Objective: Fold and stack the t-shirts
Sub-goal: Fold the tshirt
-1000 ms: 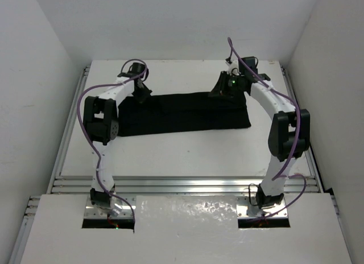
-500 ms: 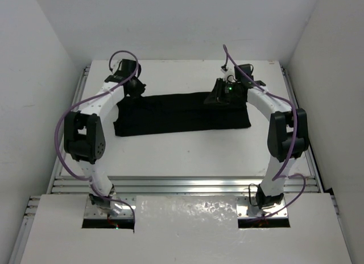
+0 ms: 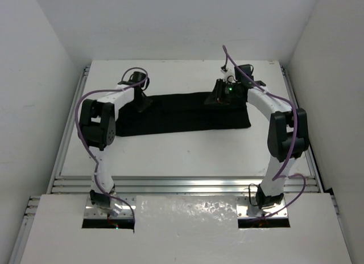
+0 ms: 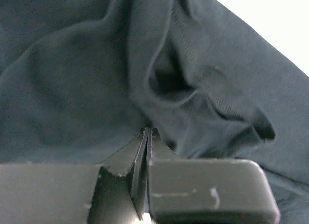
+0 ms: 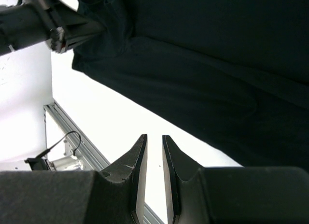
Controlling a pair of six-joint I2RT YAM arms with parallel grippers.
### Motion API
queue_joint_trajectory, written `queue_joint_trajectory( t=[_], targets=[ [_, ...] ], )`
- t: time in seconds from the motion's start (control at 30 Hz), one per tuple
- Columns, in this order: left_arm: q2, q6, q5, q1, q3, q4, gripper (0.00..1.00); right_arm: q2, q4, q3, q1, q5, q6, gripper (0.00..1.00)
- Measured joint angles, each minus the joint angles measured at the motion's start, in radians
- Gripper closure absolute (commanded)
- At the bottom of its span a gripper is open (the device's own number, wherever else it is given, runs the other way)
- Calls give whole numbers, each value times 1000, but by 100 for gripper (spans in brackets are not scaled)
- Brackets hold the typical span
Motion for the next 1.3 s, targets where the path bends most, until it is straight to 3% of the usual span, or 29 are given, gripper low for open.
queue_joint_trajectory(
  t=[0.2,0.3,0.43,0.53,0.6,0.63,0.7,0.73,0.77,0.87,1.0,1.07,1.2,1.3],
  targets=[
    [97,31,23,1,107,53,100,-5,14,-30,-11,4,-11,78],
    [130,38,24,3,152,56,100,-5,3,-60,-25,27,-23,72],
    [196,38,-1,5,240,-4,100,67,-94,14,-43,143,-90,89],
    [203,41,-16,9,246,-23,100,217,-144,163,-58,224,-130,93],
    [203,58,-31,14,265,-56,82,288,-151,206,-68,272,-150,90],
    [202,68,-45,16,281,-80,67,306,-161,212,-73,290,-159,90],
    [170,86,-90,23,303,-109,51,335,-192,230,-81,327,-182,91],
    [144,93,-108,26,301,-121,51,345,-210,251,-85,340,-191,92],
    [105,91,-127,29,291,-128,56,360,-222,280,-88,352,-201,92],
    [-77,58,-172,29,187,-141,96,410,-237,381,-92,394,-216,94],
    [-319,-3,-155,28,-93,-119,100,467,-253,446,-97,454,-216,94],
    [-366,-27,-127,27,-250,-114,100,481,-267,467,-103,471,-207,95],
    [-258,-57,-72,23,-449,-128,100,524,-321,539,-113,476,-192,100],
    [-246,-61,-80,24,-436,-141,100,537,-343,563,-117,475,-182,100]
  ],
)
